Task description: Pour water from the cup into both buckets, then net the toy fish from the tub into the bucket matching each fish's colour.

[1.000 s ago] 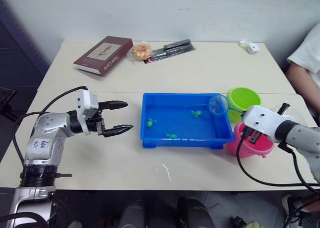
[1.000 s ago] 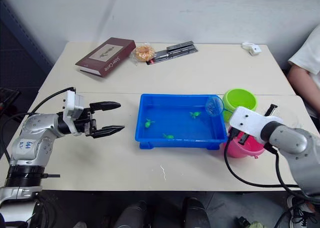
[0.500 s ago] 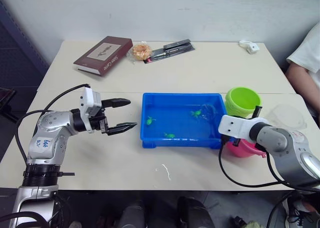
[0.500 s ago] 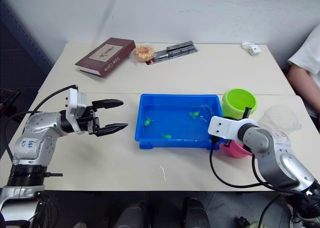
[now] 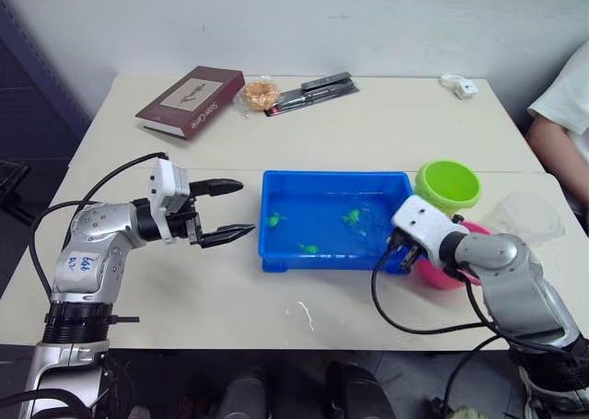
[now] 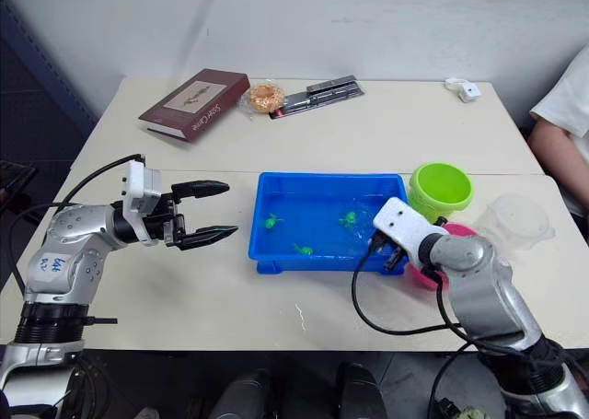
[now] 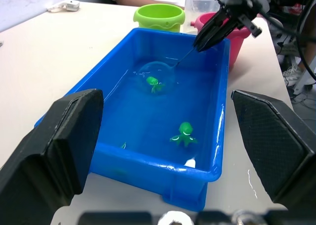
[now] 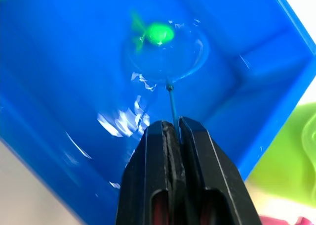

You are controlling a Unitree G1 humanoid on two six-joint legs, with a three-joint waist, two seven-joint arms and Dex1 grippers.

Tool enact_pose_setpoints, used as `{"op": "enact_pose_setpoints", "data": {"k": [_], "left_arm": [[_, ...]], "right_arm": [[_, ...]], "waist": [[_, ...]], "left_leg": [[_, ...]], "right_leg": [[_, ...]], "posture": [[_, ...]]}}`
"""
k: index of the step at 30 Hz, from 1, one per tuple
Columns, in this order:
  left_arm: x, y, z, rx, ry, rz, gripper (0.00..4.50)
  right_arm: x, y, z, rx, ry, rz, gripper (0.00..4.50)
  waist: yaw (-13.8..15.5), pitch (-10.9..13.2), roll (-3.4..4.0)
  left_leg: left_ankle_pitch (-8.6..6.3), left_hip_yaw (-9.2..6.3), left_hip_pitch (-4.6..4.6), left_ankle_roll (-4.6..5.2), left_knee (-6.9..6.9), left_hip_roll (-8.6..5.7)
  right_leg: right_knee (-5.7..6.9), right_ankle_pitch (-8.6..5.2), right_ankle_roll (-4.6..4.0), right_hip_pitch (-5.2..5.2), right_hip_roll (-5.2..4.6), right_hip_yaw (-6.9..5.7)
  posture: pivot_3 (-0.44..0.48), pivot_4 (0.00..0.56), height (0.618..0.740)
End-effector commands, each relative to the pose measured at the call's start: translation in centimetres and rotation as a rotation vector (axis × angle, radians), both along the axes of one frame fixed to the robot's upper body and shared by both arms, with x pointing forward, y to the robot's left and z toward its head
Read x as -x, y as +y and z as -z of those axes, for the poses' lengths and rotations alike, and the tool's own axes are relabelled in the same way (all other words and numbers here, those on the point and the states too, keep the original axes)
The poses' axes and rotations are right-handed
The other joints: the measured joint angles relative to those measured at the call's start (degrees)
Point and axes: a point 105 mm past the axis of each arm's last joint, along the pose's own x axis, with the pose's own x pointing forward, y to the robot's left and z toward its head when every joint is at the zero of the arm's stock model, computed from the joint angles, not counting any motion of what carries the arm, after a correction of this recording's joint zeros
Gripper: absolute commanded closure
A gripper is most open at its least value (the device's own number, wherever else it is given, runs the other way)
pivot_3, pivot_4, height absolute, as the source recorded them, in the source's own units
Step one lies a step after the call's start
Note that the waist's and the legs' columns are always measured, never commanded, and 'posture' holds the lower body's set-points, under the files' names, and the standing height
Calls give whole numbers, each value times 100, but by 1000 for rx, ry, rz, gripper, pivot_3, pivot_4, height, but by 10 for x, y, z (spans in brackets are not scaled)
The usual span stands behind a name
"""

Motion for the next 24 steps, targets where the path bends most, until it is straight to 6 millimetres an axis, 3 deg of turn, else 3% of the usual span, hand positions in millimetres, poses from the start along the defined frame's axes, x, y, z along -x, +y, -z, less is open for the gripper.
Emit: {"op": "enact_pose_setpoints", "data": {"k": [1,8,13,18,24], "left_arm": [[1,-5,-12,8,-46,30,43],[3,-26,-23,80,-45,108,43],[3,-47,-31,141,-40,168,43],[0,-63,-38,182,-40,209,43],[-2,-73,-36,192,-23,230,43]], "right_arm": [[15,3,-20,-147,19,-19,4500],[40,-19,-48,-326,4,15,4500],[55,-46,-67,-316,-71,20,4500],[57,-98,-90,-259,-202,158,4500],[49,-143,-82,-142,-271,314,4500]], "waist": [[-2,0,0],[22,0,0],[7,0,0],[4,0,-1],[3,0,-1]], "left_leg": [[0,0,0,0,0,-1],[0,-1,-1,0,0,-5],[-1,-1,-1,2,0,-12],[0,3,4,1,-1,-19],[0,9,7,1,-1,-21]], "right_leg": [[-1,0,0,0,0,0],[1,0,0,1,-2,1],[0,0,0,1,-3,3],[4,0,0,1,-1,7],[7,0,0,2,-1,10]], "posture": [[0,150,740],[0,150,740],[0,150,740],[0,150,740],[0,150,740]]}}
